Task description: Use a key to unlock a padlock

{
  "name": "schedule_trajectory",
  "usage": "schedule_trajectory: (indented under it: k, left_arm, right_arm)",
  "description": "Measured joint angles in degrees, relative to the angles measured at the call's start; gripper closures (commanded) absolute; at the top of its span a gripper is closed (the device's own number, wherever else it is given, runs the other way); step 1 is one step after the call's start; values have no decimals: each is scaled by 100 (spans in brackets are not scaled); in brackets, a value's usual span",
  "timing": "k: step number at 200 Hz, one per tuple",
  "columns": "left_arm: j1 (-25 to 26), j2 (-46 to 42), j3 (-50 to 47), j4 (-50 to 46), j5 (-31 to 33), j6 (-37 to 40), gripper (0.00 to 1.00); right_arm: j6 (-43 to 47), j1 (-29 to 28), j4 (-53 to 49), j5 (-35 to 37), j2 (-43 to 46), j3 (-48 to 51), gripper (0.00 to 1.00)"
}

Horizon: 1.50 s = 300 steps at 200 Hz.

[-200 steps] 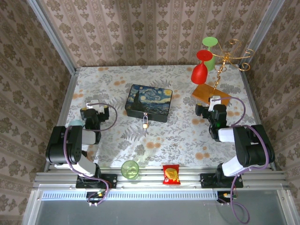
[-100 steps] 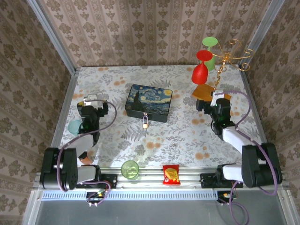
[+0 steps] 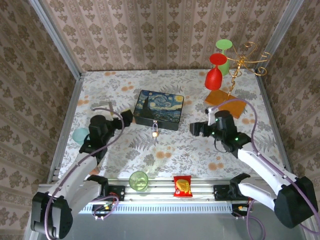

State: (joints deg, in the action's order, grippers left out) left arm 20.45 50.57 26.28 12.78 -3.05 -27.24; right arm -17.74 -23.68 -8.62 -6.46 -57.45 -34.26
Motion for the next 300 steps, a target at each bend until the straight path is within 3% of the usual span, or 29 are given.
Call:
schedule_trajectory:
  k: [28,65,95,136,219,255,274,300]
  left_arm:
    - [944,118,4,-284,-372,-387,0]
    - [1639,280,4,-400,-501,-820,0]
    - [1969,468,-31,-136,-529,-1152,0]
    - [2490,942,-28,203,-533,-1357,0]
    - [2702,1650,-42,916,-544,-1792,0]
    - [2758,1808,-42,1047,-601,-1862,0]
    - [2758,1808,-42,1104,-601,-1912,0]
    - [2758,1808,-52,1169,-601,-1956,0]
  right_arm:
    - [-363,-988,-363,295,-13,291,22]
    - [-708,-1600,-514,612,-516,509,48]
    - [-833,-2052,-573,914,-960,507,50]
    - [-953,-2251,-632,1064,-1657,293,53]
    - [-1049,-2813,-828,1685,-2321,-74,62]
    - [-1095,-2868,-852,1884,-2369,-83,75]
    - [-1091,-2872,-785,1958,-2323,-22,91]
    - [-1073,-2872,-243,1921,-2120,249,99]
